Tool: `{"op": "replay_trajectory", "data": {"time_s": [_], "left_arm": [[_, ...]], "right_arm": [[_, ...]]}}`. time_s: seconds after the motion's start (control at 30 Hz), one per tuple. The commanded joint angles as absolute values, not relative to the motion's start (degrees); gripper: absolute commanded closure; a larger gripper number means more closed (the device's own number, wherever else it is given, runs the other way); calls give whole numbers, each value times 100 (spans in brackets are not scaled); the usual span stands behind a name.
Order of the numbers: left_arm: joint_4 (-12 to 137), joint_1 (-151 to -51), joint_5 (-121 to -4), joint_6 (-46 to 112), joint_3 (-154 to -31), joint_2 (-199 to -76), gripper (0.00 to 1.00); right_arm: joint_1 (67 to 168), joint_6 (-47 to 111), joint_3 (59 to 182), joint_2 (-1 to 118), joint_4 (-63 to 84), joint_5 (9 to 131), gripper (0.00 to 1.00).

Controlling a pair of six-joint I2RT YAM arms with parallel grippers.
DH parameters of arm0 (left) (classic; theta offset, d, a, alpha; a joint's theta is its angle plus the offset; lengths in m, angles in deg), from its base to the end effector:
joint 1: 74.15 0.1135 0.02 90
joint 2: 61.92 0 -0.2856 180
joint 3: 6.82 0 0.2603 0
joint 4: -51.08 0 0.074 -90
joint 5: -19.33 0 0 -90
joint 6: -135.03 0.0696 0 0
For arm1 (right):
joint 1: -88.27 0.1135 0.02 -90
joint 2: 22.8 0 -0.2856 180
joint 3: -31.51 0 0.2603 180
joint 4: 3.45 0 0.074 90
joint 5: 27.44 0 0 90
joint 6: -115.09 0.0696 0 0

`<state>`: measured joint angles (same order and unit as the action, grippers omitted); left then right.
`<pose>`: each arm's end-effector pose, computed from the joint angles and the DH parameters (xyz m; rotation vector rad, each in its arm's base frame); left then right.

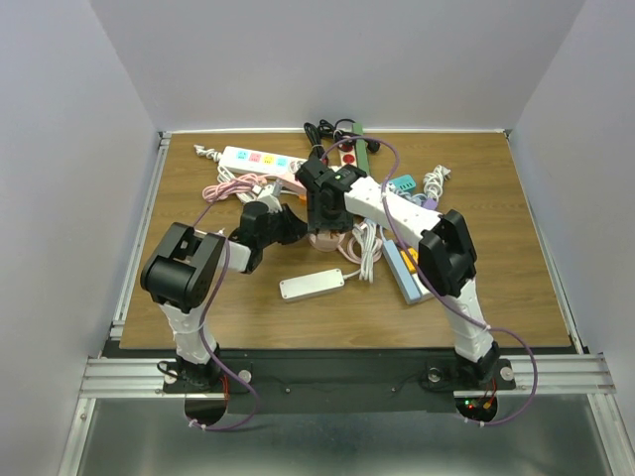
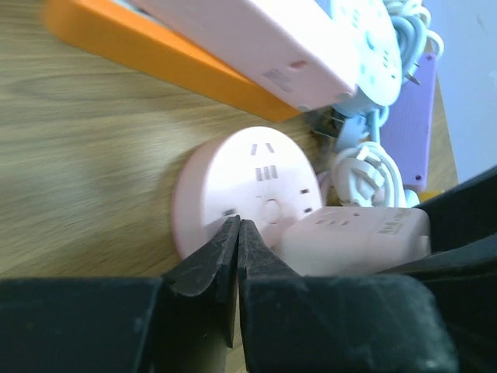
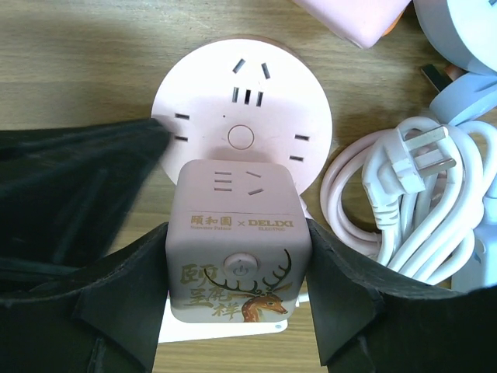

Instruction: Insert the plug

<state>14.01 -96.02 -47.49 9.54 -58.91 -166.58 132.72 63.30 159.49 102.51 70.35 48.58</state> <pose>0.3457 -0.1683 0.1462 0.0701 1.9558 -1.0536 0.3622 0.3317 0.2248 -0.0932 2.7339 0.0483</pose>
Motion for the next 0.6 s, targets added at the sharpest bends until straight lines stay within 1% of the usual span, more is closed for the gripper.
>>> {"op": "replay_trajectory", "data": {"time_s": [0.0,0.03,0.17,0.37,0.57], "left_arm": [[2758,-9288,-5115,1277,-5513,-16503,81],[2775,-9261,-5150,1286,-5495,-16450,75],[2802,-9103,-5221,1277,-5434,-16344,68],[2811,-8848,-5256,1365,-5293,-16063,67],[2714,-8699,-5142,1348,-5231,-16045,67]], "right_arm": [[13380,6279,15479,10288,7105,4761,99],[13371,6262,15418,10288,7044,4788,100],[13380,6226,15426,10332,6991,4779,100],[13380,6156,15488,10516,6965,4735,100],[13371,6244,15110,10446,6605,4709,100]]}}
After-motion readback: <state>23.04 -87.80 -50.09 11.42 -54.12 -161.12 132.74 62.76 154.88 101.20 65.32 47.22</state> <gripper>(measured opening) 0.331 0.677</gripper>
